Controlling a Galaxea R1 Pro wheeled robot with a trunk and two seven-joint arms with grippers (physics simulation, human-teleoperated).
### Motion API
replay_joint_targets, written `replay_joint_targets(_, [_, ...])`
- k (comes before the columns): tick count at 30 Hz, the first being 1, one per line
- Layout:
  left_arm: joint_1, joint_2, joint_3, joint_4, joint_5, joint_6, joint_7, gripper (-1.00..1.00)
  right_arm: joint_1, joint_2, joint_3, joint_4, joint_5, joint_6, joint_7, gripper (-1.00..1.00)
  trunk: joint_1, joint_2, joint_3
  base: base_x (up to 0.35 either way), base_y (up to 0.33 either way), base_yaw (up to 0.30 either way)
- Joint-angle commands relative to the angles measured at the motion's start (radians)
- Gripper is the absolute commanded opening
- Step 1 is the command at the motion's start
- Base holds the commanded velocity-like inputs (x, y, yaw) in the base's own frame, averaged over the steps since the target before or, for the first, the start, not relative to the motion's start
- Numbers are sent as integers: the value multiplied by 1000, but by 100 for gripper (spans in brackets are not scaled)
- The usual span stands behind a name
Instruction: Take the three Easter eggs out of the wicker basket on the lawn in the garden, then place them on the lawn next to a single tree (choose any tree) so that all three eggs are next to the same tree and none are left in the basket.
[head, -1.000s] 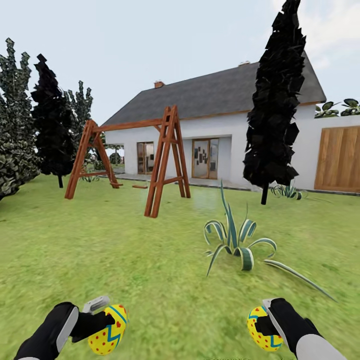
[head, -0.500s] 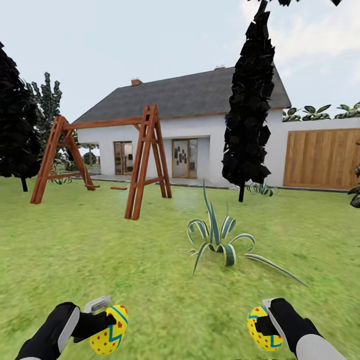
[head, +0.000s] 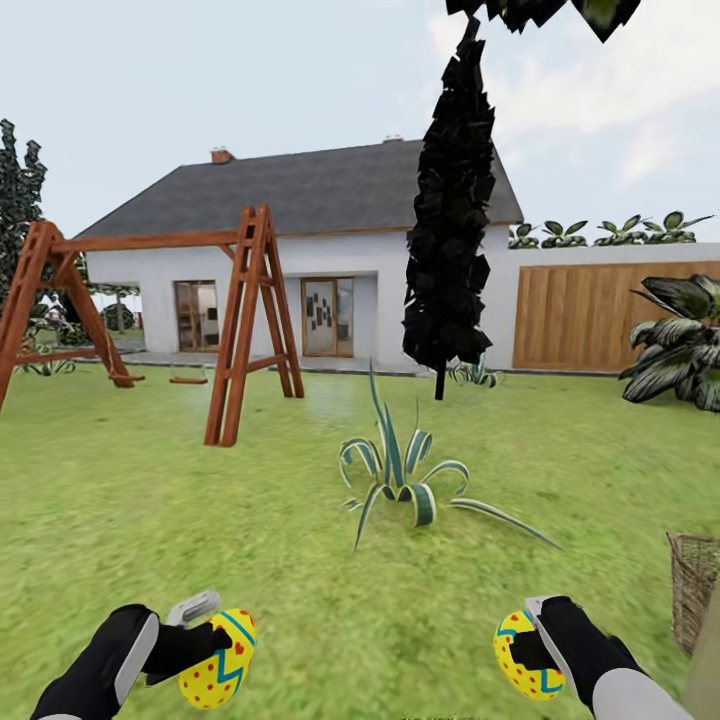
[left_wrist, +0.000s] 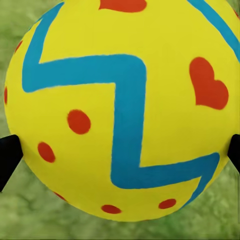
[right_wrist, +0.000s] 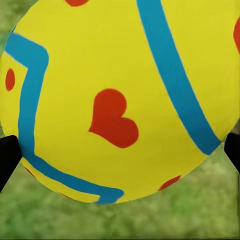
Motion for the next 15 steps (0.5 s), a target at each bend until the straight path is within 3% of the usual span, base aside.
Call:
replay_joint_targets(1, [0,0,4,-1,0,5,-5,-100,-1,1,-6,-1,10,4,8,-100,0,-1,-1,0,0,-293])
replay_joint_targets(6, [0,-1,4,-1,0,5,-5,-100,-1,1,-6,-1,10,4,8,-100,0,-1,-1,36,0,-293])
replay_joint_targets(11, [0,-1,4,0,1,5,-5,-100,-1,2,-5,-1,10,4,8,-100,0,-1,-1,314,0,-275])
replay_joint_targets(15, [0,0,4,0,1,5,-5,-100,-1,2,-5,-1,10,4,8,-100,0,-1,-1,339,67,-32])
